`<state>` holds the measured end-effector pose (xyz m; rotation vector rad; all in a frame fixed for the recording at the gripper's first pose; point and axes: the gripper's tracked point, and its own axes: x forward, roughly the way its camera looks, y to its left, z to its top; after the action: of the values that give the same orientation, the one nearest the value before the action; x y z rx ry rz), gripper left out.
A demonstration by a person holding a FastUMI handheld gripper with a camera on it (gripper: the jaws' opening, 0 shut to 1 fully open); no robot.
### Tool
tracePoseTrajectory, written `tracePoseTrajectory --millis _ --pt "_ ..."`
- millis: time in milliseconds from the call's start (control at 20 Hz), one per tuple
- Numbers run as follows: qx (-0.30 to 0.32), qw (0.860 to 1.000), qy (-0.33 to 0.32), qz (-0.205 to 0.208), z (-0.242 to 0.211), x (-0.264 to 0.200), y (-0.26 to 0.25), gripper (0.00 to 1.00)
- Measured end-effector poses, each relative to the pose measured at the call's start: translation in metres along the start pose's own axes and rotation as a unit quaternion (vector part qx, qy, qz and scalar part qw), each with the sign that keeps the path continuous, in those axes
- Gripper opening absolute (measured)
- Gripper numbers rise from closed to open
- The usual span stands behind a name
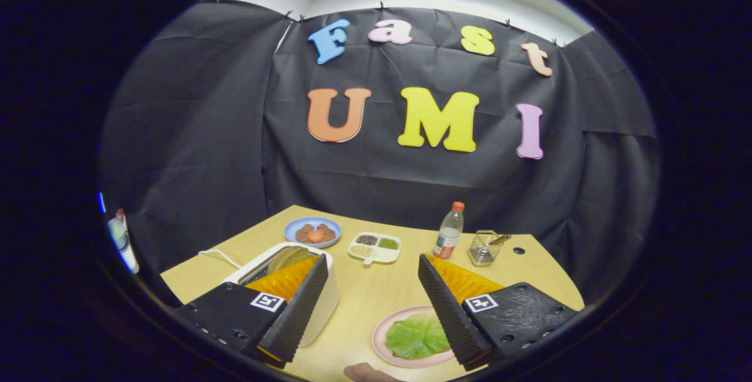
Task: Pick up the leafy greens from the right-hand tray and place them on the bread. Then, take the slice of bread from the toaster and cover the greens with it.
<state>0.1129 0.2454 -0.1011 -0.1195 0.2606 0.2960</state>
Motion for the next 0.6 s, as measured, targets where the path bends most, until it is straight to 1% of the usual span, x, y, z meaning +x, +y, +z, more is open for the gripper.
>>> tracePoseTrajectory --millis 100,250,350,500,600 --pt "0.013 1.000 -0.010 0.004 0.004 0.011 0.023 0.95" --pt "0.038 0.999 0.015 0.020 -0.007 0.031 0.060 0.95" --pt "0.027 0.999 0.019 0.017 -0.009 0.046 0.075 0.95" --pt "0.004 0.998 0.057 0.016 -0.031 0.069 0.096 0.95" --pt "-0.006 0.998 0.068 0.009 -0.033 0.081 0.102 0.95"
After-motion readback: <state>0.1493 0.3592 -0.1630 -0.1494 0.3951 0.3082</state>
